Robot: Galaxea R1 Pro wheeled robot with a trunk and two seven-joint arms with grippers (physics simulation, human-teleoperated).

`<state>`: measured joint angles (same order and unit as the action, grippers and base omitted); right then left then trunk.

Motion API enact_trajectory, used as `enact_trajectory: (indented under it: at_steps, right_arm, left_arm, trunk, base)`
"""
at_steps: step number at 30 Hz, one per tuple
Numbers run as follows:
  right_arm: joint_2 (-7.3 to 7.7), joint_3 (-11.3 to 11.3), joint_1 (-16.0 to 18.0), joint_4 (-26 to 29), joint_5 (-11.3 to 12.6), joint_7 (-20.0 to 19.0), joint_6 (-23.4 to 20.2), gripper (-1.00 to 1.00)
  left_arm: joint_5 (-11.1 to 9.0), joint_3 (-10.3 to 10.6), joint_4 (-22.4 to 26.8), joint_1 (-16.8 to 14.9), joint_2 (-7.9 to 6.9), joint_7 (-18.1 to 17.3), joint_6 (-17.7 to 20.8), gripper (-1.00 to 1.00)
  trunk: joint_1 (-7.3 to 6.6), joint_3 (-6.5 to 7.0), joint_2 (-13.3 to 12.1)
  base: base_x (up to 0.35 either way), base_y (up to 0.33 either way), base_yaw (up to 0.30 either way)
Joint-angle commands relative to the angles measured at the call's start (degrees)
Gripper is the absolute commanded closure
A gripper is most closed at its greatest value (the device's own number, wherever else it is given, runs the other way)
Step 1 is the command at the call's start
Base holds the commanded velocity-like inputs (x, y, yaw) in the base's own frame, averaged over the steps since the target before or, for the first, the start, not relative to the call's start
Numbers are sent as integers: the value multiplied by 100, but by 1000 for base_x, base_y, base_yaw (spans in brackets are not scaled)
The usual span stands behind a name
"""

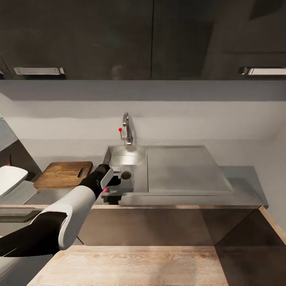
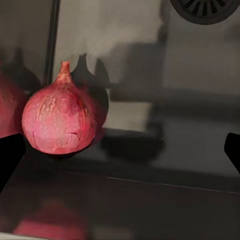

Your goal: In the kitchen, take the Vidalia onion out of the sink, dice it on the chopping board with the paring knife, put the diced onion into the bowl on the countertop, then place both the paring knife and the chopping board into the sink.

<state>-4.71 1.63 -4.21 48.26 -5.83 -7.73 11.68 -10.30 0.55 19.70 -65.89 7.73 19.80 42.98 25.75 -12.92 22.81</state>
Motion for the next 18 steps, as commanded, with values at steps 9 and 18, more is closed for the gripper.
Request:
enact_trajectory:
  at_steps: [9,18]
  right_arm:
    - [-3,-13,-1,8,-59,-10,10,-100]
    - [-3,-13,-1,8,-59,-10,10,-100]
  left_arm:
    - [-60,7,7,-3,0,50,18,-100]
    - [-60,7,7,-3,-5,50,18,-100]
  trunk:
    - [3,-94,11]
    - [3,-178,11]
  base:
    - [0,124,0]
    - [0,20,0]
